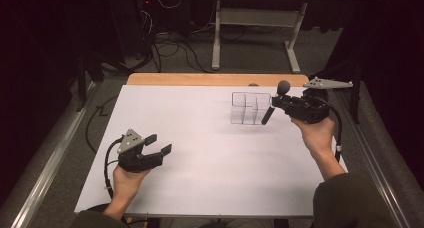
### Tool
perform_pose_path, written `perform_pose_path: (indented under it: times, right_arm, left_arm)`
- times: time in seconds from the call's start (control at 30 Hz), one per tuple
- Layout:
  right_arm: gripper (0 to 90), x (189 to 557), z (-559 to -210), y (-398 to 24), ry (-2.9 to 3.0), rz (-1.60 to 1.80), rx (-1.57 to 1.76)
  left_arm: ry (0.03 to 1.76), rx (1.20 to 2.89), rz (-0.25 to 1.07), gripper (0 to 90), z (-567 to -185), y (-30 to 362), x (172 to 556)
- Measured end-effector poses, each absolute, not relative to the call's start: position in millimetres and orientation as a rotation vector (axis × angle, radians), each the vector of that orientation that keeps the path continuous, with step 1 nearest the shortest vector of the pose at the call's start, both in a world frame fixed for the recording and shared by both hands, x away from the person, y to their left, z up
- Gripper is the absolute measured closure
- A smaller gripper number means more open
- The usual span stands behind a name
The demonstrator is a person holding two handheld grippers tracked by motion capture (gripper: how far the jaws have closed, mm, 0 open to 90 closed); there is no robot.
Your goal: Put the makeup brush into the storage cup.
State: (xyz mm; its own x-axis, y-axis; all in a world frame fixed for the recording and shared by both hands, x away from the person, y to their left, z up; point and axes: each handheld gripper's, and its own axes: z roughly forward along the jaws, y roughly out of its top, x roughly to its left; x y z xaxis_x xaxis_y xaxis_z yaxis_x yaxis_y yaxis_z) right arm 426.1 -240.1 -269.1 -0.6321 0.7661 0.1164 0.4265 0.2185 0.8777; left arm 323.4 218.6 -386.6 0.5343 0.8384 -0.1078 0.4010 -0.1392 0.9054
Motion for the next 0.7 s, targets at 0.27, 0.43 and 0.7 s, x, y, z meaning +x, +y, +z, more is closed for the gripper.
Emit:
perform_pose_path:
  times: [0.27,0.43,0.7]
  right_arm:
    - [72.6,437.9,-265.7,-239.6,2.131,1.347,1.129]
    - [72.6,444.2,-264.0,-238.7,2.114,1.346,1.151]
    - [72.6,453.6,-258.1,-233.5,2.098,1.322,1.157]
  left_arm:
    - [1.034,1.741,0.546,33.6,-385.8,218.8,321.9]
    - [1.030,1.743,0.539,33.9,-385.8,218.5,321.7]
    - [1.028,1.743,0.530,34.0,-385.9,218.0,321.6]
